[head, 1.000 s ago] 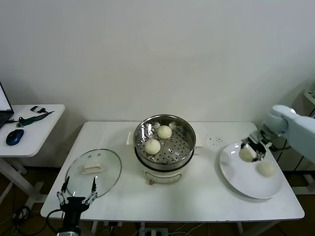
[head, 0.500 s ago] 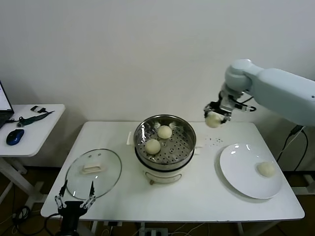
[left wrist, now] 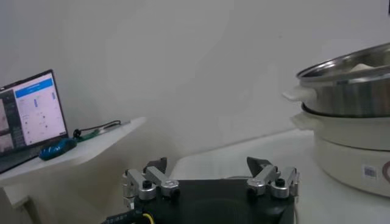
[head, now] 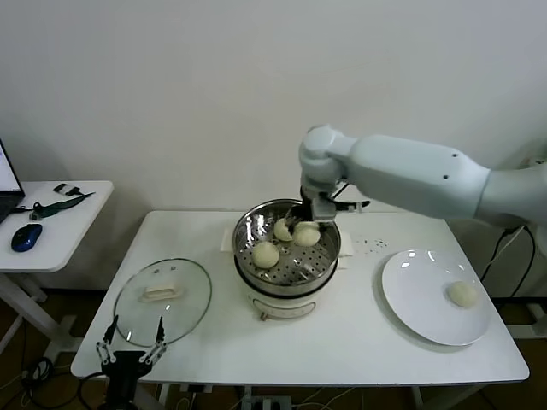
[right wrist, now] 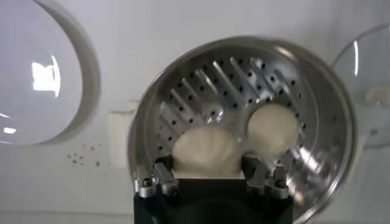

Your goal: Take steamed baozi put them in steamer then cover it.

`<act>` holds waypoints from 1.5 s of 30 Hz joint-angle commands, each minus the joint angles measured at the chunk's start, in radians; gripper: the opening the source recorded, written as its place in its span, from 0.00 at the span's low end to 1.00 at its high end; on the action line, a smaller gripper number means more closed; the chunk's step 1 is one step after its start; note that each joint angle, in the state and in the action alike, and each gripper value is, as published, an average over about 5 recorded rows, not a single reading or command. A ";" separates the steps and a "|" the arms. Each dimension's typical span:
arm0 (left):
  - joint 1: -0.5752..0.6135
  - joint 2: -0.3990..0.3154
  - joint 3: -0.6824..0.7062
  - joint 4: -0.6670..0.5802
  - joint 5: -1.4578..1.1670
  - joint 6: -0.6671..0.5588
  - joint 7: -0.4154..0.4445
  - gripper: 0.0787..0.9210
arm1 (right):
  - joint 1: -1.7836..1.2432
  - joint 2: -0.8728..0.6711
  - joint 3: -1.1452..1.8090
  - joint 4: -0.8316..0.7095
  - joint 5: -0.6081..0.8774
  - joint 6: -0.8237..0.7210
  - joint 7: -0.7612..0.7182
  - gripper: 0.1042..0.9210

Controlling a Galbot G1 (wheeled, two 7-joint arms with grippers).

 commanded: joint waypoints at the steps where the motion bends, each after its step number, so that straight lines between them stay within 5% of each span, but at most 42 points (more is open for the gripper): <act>1: -0.003 0.001 0.002 -0.008 -0.039 0.015 -0.002 0.88 | -0.067 0.066 -0.036 0.034 -0.052 0.023 0.011 0.76; 32: 0.009 0.008 -0.007 -0.003 -0.050 0.013 -0.006 0.88 | -0.001 -0.044 0.050 -0.034 -0.031 -0.034 0.070 0.88; 36: 0.014 0.011 -0.006 -0.009 -0.047 0.010 -0.006 0.88 | 0.060 -0.129 0.006 -0.091 0.068 -0.209 0.181 0.88; 45: 0.021 0.011 -0.003 -0.019 -0.037 -0.004 -0.001 0.88 | 0.166 -0.404 -0.135 -0.079 0.648 -0.774 0.147 0.88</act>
